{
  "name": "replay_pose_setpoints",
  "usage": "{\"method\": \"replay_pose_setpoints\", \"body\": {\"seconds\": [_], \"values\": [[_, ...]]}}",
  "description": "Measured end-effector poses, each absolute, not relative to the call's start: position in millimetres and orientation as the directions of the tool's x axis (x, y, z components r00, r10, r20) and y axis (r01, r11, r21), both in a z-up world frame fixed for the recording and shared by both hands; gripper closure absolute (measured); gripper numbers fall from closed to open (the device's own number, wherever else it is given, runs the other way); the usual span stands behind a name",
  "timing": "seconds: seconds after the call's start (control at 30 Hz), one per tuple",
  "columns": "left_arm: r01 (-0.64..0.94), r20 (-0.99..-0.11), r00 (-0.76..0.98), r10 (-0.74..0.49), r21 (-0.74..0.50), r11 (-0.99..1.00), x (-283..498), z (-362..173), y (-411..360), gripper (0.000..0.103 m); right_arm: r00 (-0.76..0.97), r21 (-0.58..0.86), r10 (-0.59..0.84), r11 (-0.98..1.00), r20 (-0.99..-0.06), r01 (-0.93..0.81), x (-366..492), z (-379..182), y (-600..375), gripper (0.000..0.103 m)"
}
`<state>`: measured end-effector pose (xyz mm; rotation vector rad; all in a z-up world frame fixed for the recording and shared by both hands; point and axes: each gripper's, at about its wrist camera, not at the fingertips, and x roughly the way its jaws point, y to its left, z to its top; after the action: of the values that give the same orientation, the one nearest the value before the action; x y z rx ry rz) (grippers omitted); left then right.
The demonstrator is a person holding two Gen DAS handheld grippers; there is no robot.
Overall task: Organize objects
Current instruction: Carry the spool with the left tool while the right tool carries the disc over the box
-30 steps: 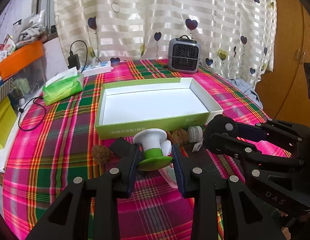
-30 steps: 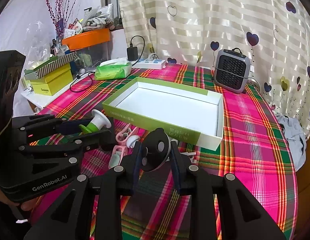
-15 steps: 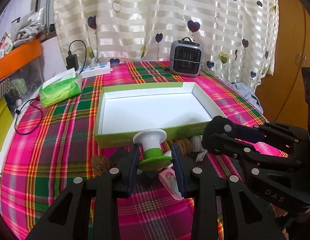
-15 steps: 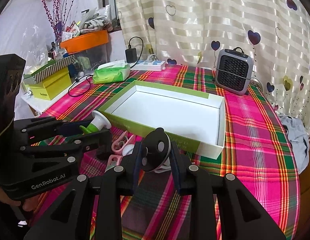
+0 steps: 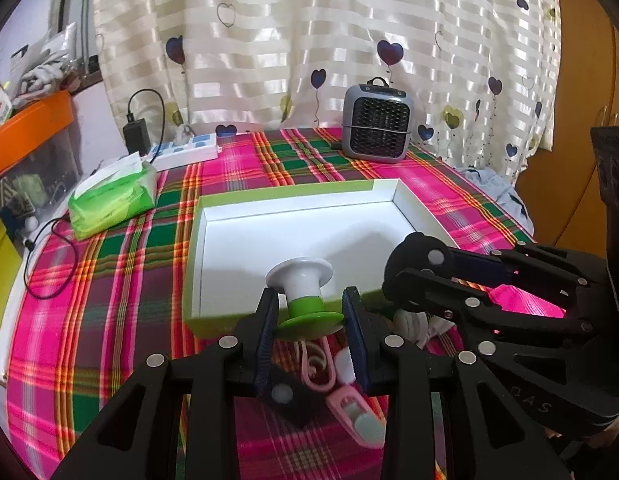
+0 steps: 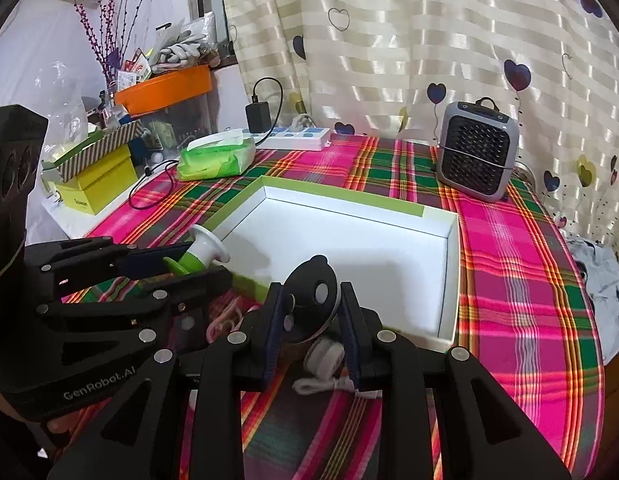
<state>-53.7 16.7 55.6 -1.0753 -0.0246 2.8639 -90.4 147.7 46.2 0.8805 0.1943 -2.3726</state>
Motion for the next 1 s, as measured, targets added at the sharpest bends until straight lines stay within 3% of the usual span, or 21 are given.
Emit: {"method": "replay_pose_setpoints", "body": {"seconds": [1.0], "values": [[-0.095,-0.748,-0.655,0.112,-0.066,-0.993,-138.4,15.4,13.8,0.072,-0.458,0.189,-0.473,-0.821,-0.753,0.538,-186.9,2.5,143.0,0.074]]}}
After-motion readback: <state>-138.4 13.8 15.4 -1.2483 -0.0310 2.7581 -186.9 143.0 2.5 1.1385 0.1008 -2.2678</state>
